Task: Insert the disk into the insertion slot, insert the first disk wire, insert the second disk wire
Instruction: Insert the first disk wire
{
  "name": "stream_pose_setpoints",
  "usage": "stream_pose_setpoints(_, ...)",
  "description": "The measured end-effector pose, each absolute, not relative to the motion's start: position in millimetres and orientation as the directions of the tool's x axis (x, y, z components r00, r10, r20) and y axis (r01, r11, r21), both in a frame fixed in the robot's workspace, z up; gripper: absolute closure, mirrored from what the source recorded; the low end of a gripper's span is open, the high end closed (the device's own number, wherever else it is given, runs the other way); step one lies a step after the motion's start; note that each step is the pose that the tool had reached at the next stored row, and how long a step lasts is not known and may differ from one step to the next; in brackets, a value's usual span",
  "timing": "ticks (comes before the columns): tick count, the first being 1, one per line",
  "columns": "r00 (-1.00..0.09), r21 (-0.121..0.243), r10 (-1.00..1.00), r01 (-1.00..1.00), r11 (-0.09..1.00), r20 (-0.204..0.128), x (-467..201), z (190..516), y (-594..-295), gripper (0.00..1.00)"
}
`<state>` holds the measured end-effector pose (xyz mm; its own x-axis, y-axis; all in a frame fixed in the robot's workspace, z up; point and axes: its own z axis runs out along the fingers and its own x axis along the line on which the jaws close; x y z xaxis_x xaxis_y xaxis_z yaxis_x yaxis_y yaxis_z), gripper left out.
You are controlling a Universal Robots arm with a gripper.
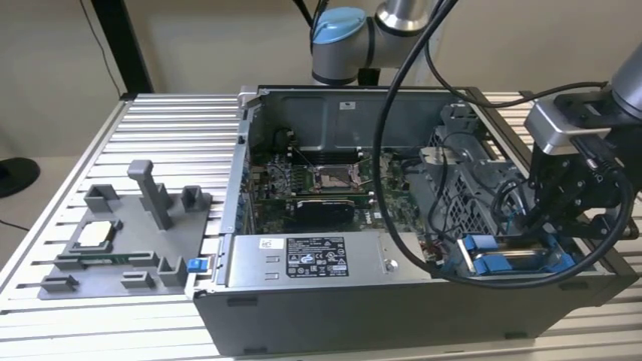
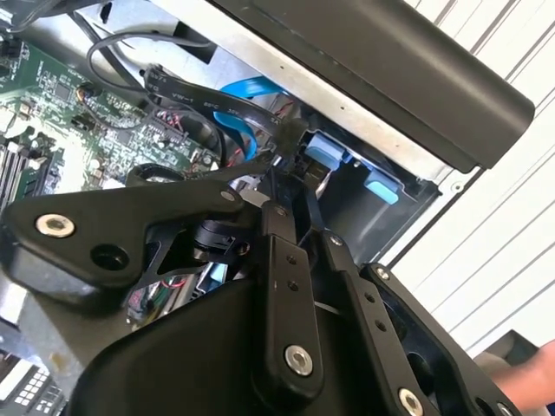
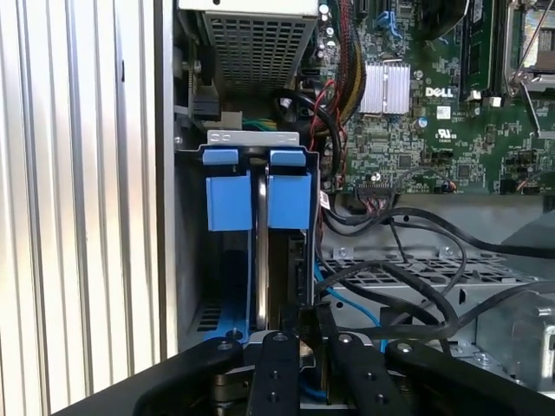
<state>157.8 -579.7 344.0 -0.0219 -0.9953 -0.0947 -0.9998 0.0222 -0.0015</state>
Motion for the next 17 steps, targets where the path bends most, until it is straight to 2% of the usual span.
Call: stream_pose_setpoints(17,-0.022,-0.002,-0.995,-1.0,0.022,-0.097,157.2,339.7,-579.3,1.0)
